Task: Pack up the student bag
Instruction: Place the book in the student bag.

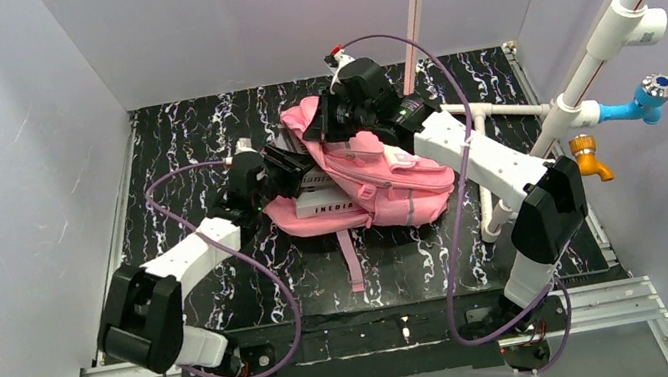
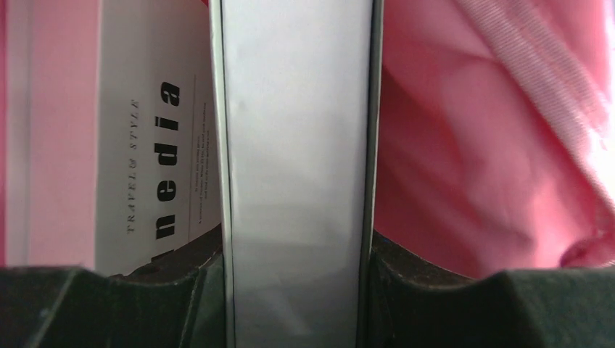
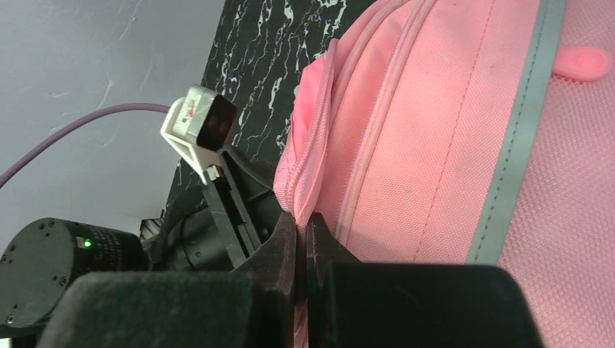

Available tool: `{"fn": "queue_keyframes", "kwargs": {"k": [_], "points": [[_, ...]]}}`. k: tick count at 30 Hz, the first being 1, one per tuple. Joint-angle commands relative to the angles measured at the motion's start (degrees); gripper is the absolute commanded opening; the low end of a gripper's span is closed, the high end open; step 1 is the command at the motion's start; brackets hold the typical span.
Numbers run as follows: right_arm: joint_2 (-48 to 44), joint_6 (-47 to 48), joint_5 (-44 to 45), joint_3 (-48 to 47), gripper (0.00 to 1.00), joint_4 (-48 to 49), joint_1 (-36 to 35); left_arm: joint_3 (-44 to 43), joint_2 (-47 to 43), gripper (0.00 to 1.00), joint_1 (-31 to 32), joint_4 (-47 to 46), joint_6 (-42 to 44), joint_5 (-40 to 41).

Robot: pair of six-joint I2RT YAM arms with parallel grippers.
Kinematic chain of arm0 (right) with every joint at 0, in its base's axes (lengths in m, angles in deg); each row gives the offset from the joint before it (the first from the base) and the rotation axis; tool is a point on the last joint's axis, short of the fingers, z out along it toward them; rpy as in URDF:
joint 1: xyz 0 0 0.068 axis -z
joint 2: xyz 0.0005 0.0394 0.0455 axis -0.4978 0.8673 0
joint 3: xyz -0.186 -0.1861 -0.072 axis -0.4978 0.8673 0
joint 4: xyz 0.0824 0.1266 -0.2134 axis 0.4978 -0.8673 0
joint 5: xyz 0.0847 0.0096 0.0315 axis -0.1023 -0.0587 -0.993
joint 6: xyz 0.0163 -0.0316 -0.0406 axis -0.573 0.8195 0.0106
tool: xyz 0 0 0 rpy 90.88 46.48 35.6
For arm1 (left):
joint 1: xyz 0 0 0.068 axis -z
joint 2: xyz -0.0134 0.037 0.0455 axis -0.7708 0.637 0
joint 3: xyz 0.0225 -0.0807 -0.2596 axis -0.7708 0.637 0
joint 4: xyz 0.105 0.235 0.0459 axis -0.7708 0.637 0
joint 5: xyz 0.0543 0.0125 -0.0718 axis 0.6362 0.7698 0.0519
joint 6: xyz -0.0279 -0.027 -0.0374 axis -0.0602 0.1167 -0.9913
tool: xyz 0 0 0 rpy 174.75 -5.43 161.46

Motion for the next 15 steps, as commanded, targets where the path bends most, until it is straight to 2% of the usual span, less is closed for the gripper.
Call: {"fn": "queue_keyframes", "kwargs": {"k": [1, 2, 5, 8, 9, 10, 13, 15], "points": [[-2.5, -3.0, -5.8, -4.8, 0.01, 15.3, -1.6, -0.6, 2.1, 0.01, 2.7, -4.0, -1.5, -6.8], [-2.5, -3.1, -5.8, -4.6, 0.01, 15.6, -1.6, -0.5, 2.1, 0.06, 2.9, -4.4, -1.4, -6.9], [-2.5, -2.9, -5.9, -4.2, 0.01, 16.0, -1.6, -1.6, 3.2, 0.37, 3.1, -4.8, 0.4, -10.2], [-2.7, 0.3, -4.8, -5.6, 0.01, 13.3, -1.5, 0.0, 1.1, 0.58, 2.3, -4.6, 4.2, -14.9], [-2.6, 1.8, -4.1, -6.3, 0.01, 11.4, -1.5, 0.5, -0.6, 0.68, 1.8, -2.9, 6.4, -16.0], [-2.6, 3.4, -3.5, -6.8, 0.01, 9.6, -1.5, 0.0, -2.4, 0.73, 1.2, 1.1, 9.4, -16.9], [-3.8, 6.6, -2.0, -5.8, 0.01, 7.5, -1.3, -4.2, -6.5, 0.87, -0.4, 23.1, 20.9, -18.6], [-4.9, 8.4, -1.3, -4.5, 0.01, 7.3, -1.1, -8.0, -9.1, 0.89, -1.1, 36.5, 29.1, -17.2]]}}
